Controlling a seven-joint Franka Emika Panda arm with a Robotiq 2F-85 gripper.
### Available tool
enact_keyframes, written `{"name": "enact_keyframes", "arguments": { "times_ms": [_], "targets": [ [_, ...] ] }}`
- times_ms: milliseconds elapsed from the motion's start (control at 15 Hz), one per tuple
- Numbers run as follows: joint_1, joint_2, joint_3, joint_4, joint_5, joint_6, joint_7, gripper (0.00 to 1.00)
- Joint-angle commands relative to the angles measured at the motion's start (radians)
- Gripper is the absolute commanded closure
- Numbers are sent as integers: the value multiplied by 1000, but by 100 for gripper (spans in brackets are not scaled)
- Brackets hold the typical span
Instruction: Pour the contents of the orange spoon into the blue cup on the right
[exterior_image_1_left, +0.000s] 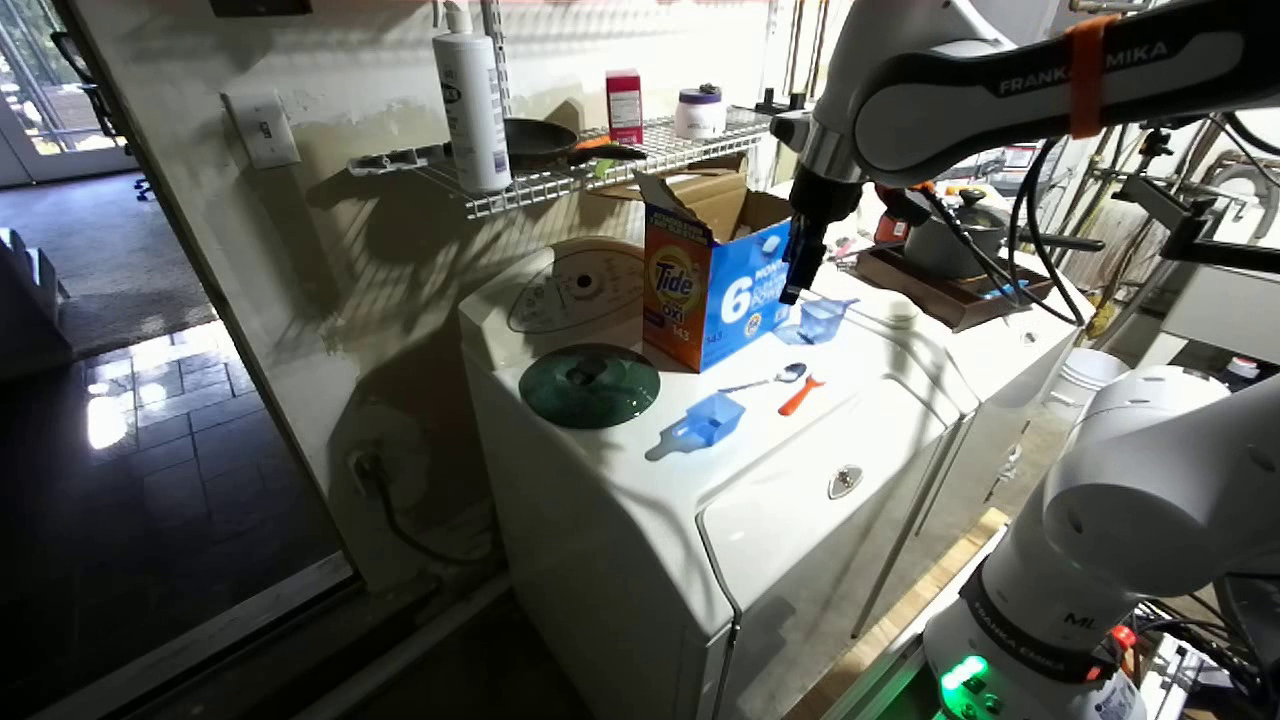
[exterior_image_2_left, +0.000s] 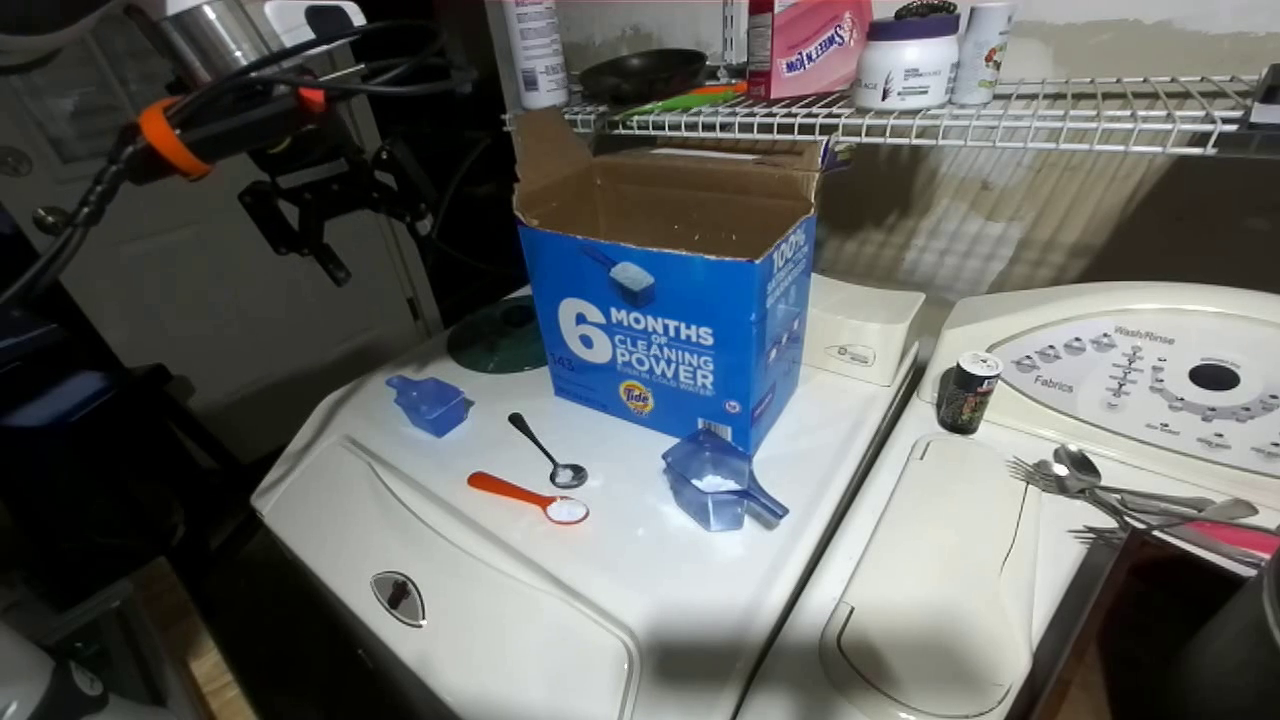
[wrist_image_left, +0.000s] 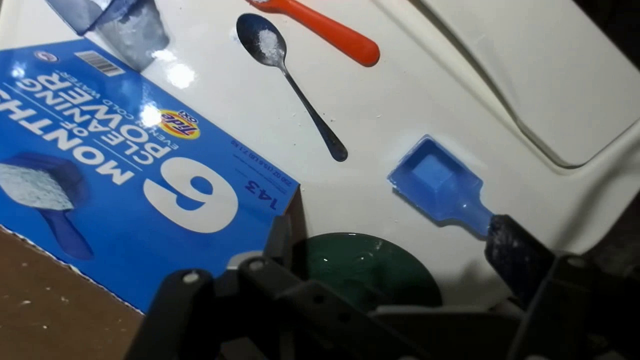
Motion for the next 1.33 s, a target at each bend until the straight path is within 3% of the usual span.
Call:
{"name": "enact_keyframes", "arguments": {
  "times_ms": [0, 600, 867, 1067, 1267],
  "targets": [
    [4, -11, -2, -10, 6, -2, -49, 0],
    [19, -48, -13, -42, 9, -2, -116, 0],
    [96, -8, -76, -17, 60, -35, -331, 0],
    [105, 34, -118, -14, 61, -31, -509, 0],
    [66, 84, -99, -9, 5, -53, -632, 0]
  ]
}}
